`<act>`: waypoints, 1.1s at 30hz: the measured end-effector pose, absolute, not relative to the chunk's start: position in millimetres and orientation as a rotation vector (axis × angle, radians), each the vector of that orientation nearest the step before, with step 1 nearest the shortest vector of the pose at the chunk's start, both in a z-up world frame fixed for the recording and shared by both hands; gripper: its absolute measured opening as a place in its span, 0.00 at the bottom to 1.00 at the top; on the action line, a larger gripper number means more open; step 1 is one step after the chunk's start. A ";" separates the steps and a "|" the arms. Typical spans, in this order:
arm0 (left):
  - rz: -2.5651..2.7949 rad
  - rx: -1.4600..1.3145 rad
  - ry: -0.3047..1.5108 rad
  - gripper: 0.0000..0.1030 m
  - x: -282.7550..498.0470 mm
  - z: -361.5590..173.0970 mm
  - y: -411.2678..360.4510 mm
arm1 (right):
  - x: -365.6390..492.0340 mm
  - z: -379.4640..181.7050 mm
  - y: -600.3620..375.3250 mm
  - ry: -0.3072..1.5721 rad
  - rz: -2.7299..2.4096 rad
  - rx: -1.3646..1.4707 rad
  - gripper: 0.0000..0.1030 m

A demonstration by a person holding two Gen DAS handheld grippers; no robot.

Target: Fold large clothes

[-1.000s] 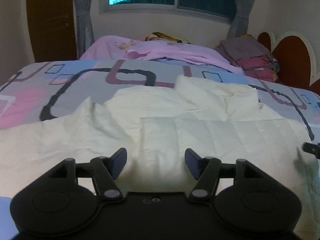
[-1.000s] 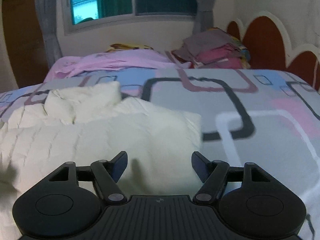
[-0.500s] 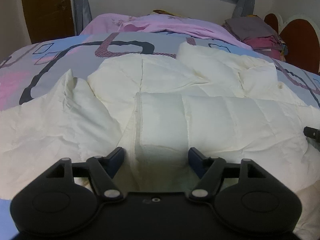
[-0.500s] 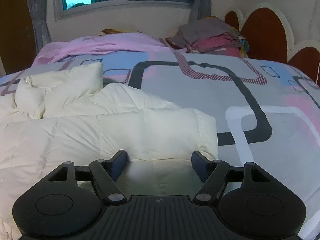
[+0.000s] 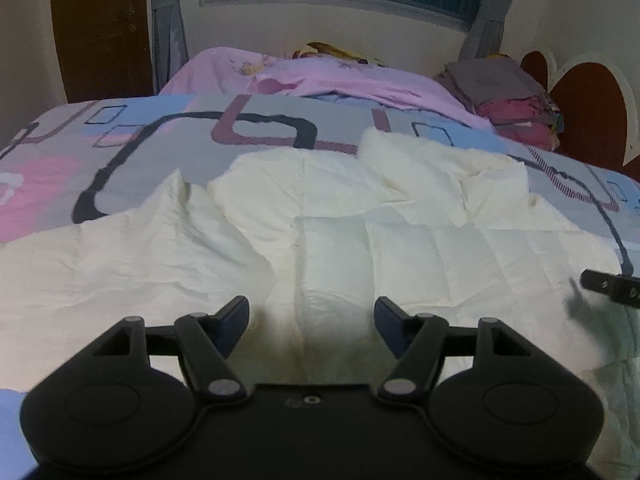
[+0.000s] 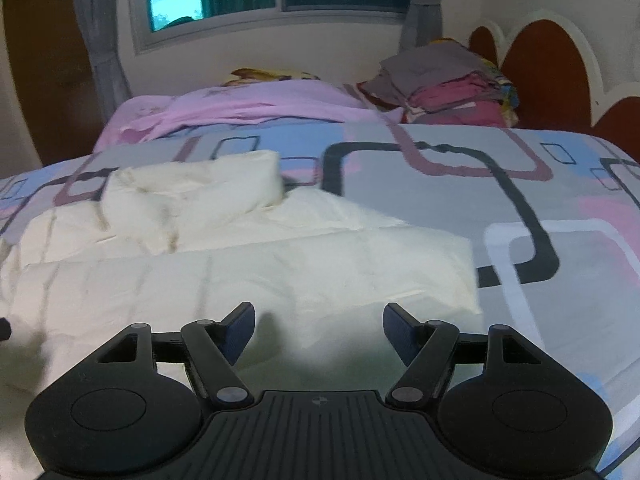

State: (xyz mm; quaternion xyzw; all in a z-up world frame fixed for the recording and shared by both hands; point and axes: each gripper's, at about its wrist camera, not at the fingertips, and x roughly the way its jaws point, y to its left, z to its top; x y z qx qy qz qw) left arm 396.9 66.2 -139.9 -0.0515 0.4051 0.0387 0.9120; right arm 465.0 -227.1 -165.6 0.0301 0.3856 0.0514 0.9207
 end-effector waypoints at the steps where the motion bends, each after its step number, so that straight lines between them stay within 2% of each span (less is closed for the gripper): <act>1: 0.082 -0.112 0.833 0.66 394.0 -137.7 68.9 | 462.8 -165.1 -222.2 0.796 0.112 0.064 0.68; 13: 0.158 -0.163 0.820 0.67 357.9 -128.2 123.2 | 443.6 -167.5 -154.4 0.815 0.225 0.053 0.68; 33: 0.504 -0.392 0.847 0.68 274.9 -147.6 291.2 | 437.5 -173.5 -23.4 0.829 0.424 0.010 0.68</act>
